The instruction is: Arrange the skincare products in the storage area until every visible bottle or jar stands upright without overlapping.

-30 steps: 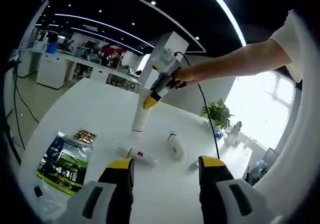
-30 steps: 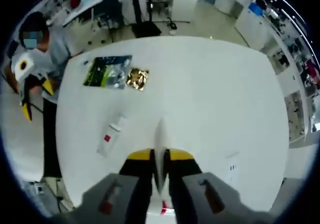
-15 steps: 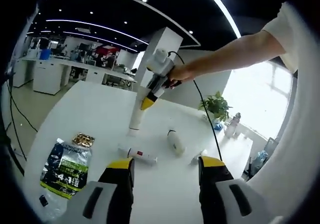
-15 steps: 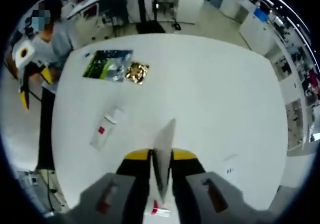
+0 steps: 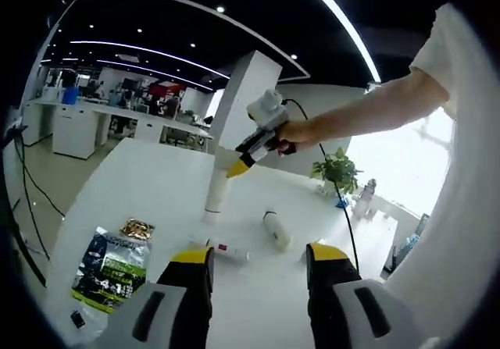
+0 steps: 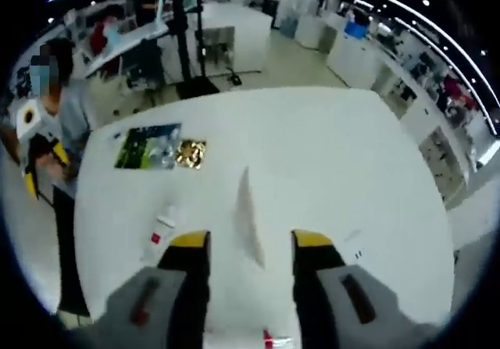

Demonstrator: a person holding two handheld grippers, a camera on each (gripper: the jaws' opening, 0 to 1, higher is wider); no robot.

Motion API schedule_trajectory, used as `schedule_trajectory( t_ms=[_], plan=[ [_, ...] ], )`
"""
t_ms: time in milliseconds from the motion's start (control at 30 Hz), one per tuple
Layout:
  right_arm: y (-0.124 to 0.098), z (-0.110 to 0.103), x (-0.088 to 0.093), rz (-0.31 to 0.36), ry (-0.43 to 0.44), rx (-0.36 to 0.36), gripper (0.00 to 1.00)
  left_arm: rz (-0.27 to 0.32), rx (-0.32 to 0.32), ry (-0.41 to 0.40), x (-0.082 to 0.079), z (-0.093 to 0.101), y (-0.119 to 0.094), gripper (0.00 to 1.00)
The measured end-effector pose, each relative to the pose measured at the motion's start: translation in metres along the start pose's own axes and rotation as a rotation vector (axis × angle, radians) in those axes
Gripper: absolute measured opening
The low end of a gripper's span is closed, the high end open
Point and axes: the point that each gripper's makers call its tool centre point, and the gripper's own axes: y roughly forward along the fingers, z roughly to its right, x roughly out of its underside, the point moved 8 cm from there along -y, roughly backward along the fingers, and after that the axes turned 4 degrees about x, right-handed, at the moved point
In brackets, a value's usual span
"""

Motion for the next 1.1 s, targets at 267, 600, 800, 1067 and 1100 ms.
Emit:
schedule_trajectory(
  t_ms=[267, 600, 800, 1067, 1100],
  plan=[
    [-0.048, -0.041, 0.036, 0.257, 0.27, 0.105, 0.58, 0.052, -0.054, 0.049, -0.004, 0.007, -0.013, 0.34],
    [-0.064, -0.094, 0.091, 0.34, 0.494, 0.04, 0.71, 0.049, -0.104, 0.035, -0.027, 0.029, -0.014, 0.34],
    [-0.053, -0.091, 0.098, 0.415, 0.472, 0.092, 0.75, 0.123, -0.154, 0.011, -0.041, 0.04, -0.011, 0.46],
    [-0.051, -0.084, 0.103, 0.473, 0.532, 0.102, 0.82, 0.103, -0.207, 0.047, -0.042, 0.046, -0.006, 0.61],
    [-0.052, -0.084, 0.105, 0.474, 0.536, 0.102, 0.82, 0.101, -0.213, 0.045, -0.042, 0.045, -0.005, 0.62]
  ],
)
